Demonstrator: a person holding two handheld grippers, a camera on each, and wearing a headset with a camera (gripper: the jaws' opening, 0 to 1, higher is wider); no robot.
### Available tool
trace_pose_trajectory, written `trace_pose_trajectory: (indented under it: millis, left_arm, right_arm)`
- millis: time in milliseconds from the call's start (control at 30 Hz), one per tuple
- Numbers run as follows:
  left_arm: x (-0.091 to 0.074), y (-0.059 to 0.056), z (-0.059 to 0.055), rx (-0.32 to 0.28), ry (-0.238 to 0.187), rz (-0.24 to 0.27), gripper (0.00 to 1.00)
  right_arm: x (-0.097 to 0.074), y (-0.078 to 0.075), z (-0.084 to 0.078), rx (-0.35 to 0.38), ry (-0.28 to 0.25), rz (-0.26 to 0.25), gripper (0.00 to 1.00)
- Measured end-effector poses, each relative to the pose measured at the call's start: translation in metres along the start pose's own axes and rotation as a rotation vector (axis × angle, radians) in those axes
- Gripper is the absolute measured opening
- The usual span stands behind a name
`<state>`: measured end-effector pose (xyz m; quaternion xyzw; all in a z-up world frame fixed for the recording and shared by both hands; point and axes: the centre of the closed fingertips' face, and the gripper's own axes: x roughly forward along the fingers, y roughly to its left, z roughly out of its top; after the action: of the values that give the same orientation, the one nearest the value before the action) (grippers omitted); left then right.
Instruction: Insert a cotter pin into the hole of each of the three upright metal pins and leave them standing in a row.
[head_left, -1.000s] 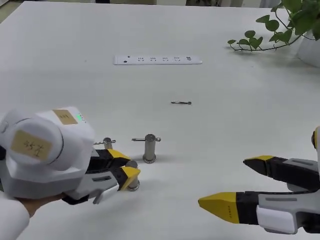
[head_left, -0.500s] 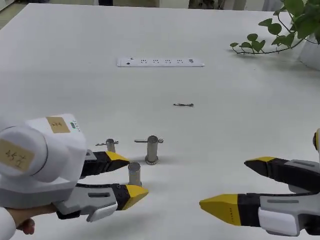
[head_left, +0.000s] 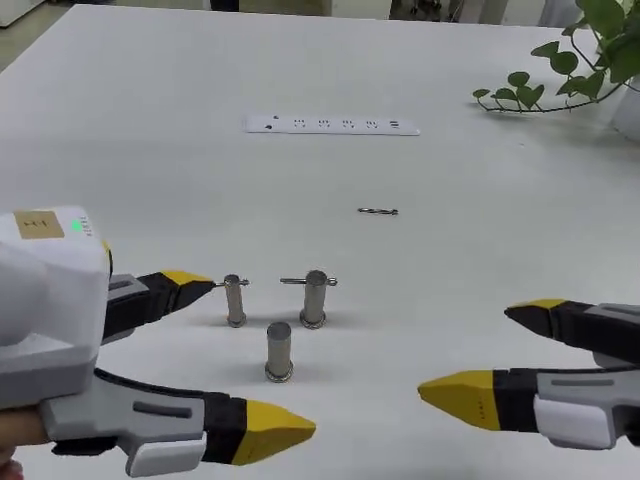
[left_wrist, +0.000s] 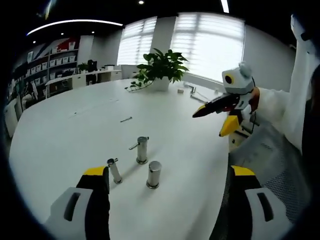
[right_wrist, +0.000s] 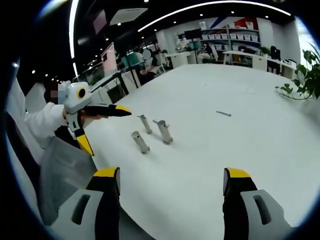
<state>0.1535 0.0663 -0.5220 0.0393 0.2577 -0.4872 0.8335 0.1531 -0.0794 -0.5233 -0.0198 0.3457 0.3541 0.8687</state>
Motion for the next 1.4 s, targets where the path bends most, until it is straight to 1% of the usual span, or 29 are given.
trace_pose_trajectory:
  millis: [67, 167, 300, 433, 467, 533, 567, 600, 633, 667, 733, 800, 900, 967, 1000, 1033, 1067, 1100, 1200, 1300, 1400]
  left_arm:
    - [-0.001, 0.003, -0.001, 0.001, 0.001, 0.02, 0.99]
    - [-0.004, 0.003, -0.003, -0.011, 0.0, 0.022, 0.99]
    - [-0.006, 0.004, -0.008, -0.028, 0.006, 0.037, 0.99]
    - [-0.009, 0.004, -0.009, -0.048, 0.003, 0.05, 0.99]
    - [-0.009, 0.004, -0.01, -0.051, 0.002, 0.052, 0.99]
    - [-0.011, 0.006, -0.012, -0.058, 0.002, 0.078, 0.99]
    - [-0.011, 0.007, -0.013, -0.058, 0.003, 0.081, 0.99]
    - [-0.011, 0.007, -0.014, -0.061, 0.005, 0.085, 0.99]
    - [-0.012, 0.006, -0.014, -0.064, 0.004, 0.087, 0.99]
    - [-0.012, 0.006, -0.015, -0.067, 0.004, 0.089, 0.99]
    - [-0.013, 0.006, -0.016, -0.075, 0.002, 0.093, 0.99]
    - [-0.014, 0.006, -0.017, -0.084, 0.0, 0.095, 0.99]
    - [-0.015, 0.005, -0.015, -0.095, -0.01, 0.104, 0.95]
    - [-0.016, 0.005, -0.012, -0.105, -0.028, 0.111, 0.94]
    - [-0.016, 0.004, -0.011, -0.109, -0.028, 0.108, 0.94]
    - [-0.017, 0.003, -0.01, -0.11, -0.03, 0.104, 0.94]
    - [-0.017, 0.003, -0.01, -0.11, -0.029, 0.105, 0.92]
    - [-0.018, 0.003, -0.011, -0.111, -0.026, 0.111, 0.9]
    - [-0.021, 0.005, -0.012, -0.15, -0.026, 0.13, 0.83]
    - [-0.024, 0.006, -0.011, -0.155, -0.036, 0.142, 0.83]
    - [-0.028, 0.005, -0.01, -0.174, -0.046, 0.149, 0.83]
  right_arm:
    - [0.0, -0.004, 0.003, -0.016, 0.004, -0.005, 0.83]
    - [0.0, -0.011, 0.009, -0.046, 0.01, -0.01, 0.83]
    - [0.0, -0.022, 0.018, -0.091, 0.023, -0.022, 0.82]
    - [0.0, -0.037, 0.031, -0.153, 0.042, -0.034, 0.81]
    - [0.0, -0.042, 0.035, -0.18, 0.052, -0.037, 0.79]
    - [0.0, -0.048, 0.04, -0.231, 0.069, -0.042, 0.77]
    - [0.0, -0.052, 0.043, -0.254, 0.082, -0.05, 0.76]
    - [0.0, -0.054, 0.044, -0.275, 0.1, -0.042, 0.74]
    - [0.002, -0.055, 0.047, -0.292, 0.112, -0.031, 0.68]
    - [0.004, -0.057, 0.051, -0.292, 0.103, -0.034, 0.65]
    - [0.008, -0.059, 0.058, -0.311, 0.101, -0.015, 0.61]
    - [0.016, -0.061, 0.062, -0.32, 0.108, 0.006, 0.61]
    - [0.026, -0.068, 0.067, -0.372, 0.138, 0.013, 0.6]
    - [0.034, -0.071, 0.072, -0.387, 0.148, 0.025, 0.58]
    - [0.041, -0.072, 0.074, -0.401, 0.157, 0.038, 0.58]
    - [0.044, -0.072, 0.075, -0.409, 0.166, 0.045, 0.57]
    - [0.05, -0.073, 0.074, -0.428, 0.192, 0.059, 0.56]
    - [0.052, -0.074, 0.074, -0.433, 0.199, 0.063, 0.55]
    - [0.068, -0.079, 0.074, -0.476, 0.233, 0.079, 0.52]
    - [0.081, -0.086, 0.074, -0.493, 0.26, 0.086, 0.5]
    - [0.094, -0.097, 0.074, -0.521, 0.285, 0.088, 0.46]
